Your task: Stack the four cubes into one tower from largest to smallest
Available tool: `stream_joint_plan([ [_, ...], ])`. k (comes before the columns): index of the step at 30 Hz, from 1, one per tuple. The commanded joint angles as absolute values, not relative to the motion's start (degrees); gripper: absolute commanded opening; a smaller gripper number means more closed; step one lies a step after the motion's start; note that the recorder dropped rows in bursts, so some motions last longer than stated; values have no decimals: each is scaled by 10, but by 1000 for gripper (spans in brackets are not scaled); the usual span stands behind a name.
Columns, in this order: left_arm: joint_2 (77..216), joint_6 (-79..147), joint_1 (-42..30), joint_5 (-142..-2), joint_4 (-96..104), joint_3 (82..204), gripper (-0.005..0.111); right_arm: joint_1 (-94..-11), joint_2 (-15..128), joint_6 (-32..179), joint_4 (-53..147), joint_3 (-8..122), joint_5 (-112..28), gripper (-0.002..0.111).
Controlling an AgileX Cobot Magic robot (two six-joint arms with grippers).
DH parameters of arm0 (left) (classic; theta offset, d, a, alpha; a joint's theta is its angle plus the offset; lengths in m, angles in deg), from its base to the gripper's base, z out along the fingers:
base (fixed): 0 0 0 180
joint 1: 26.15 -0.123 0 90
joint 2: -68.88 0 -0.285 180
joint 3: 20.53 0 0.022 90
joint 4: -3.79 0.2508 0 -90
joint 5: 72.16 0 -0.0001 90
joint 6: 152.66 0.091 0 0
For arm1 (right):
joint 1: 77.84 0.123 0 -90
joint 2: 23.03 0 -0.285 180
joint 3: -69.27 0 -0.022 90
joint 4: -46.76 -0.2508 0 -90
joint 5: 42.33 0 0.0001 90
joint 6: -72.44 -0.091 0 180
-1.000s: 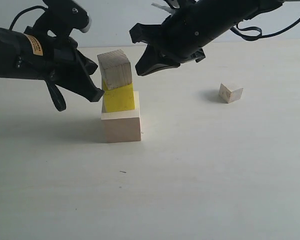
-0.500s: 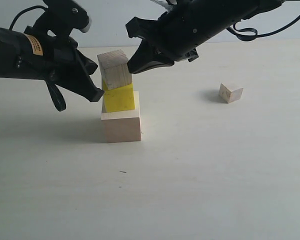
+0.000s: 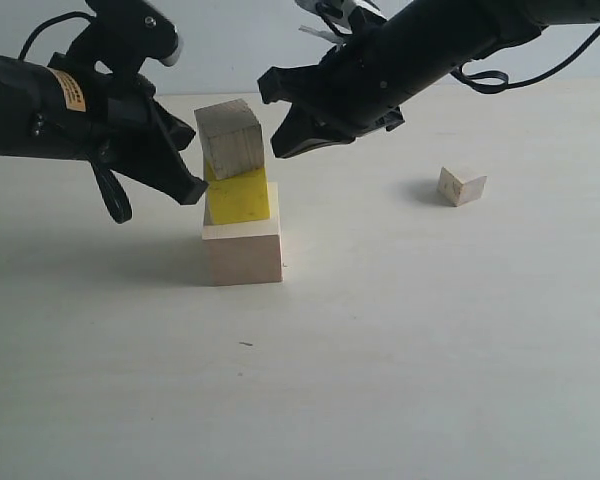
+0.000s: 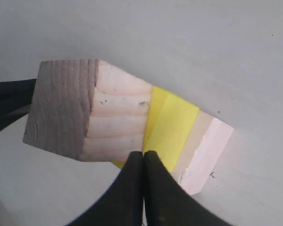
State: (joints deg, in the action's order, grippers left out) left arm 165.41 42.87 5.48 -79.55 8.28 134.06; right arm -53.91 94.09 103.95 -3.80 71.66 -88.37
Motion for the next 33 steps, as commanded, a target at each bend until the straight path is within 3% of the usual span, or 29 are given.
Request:
stream_joint_plan([
  [1, 1653, 430, 58, -787, 76, 1344, 0, -539, 941, 1039, -42, 719, -870, 0],
  [33, 1653, 430, 58, -772, 76, 1344, 0, -539, 941, 1072, -87, 719, -922, 0],
])
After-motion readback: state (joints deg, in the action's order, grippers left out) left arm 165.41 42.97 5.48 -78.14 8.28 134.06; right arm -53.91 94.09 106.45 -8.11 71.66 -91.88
